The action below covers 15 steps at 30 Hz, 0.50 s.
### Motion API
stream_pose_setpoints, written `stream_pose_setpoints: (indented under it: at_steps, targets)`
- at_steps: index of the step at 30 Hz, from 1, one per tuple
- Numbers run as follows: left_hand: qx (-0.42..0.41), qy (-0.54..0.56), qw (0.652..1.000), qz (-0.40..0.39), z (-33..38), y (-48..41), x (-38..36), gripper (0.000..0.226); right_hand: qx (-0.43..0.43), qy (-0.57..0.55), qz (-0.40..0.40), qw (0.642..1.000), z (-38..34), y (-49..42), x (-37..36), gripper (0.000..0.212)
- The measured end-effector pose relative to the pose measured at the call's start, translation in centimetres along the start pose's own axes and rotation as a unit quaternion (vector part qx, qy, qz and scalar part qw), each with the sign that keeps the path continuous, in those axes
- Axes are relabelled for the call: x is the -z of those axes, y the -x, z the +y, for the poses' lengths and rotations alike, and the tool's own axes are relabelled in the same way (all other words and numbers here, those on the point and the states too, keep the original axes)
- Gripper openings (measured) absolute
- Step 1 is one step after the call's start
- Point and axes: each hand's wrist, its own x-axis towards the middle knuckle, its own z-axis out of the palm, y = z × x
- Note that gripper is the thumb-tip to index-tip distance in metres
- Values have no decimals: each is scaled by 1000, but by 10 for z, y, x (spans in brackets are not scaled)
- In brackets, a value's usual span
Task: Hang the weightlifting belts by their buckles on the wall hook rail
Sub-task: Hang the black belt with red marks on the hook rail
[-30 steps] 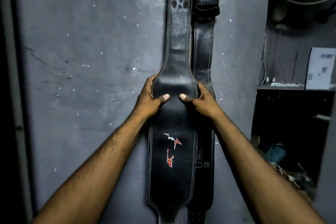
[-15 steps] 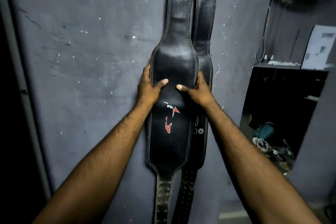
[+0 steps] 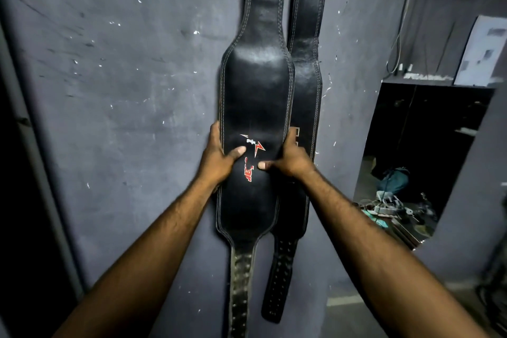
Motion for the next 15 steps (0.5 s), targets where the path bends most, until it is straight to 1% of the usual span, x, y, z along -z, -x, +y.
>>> stream_pose_setpoints:
  at_steps: [4,7,9,11,13,15]
  targets:
    - [-3,-27,998,57,-5,6,-3,78,3,8,26,1000,11,5,-10,88]
    - [-16,-37,999,37,-18,15,-5,86,-1,5,15,1000,13,9,-9,87]
    - [13,-43,999,15,-32,32,-12,90,-17,25,-4,1000,20,17,-17,91]
    - [60,-52,996,29,-46,49,-18,86,-29,41,13,999,31,25,-29,86]
    - [76,-55,994,61,-52,57,-21,78,-19,29,51,998,38,33,-37,78]
    - [81,-55,993,62,-54,56,-19,74,-18,8,70,997,40,40,-42,71]
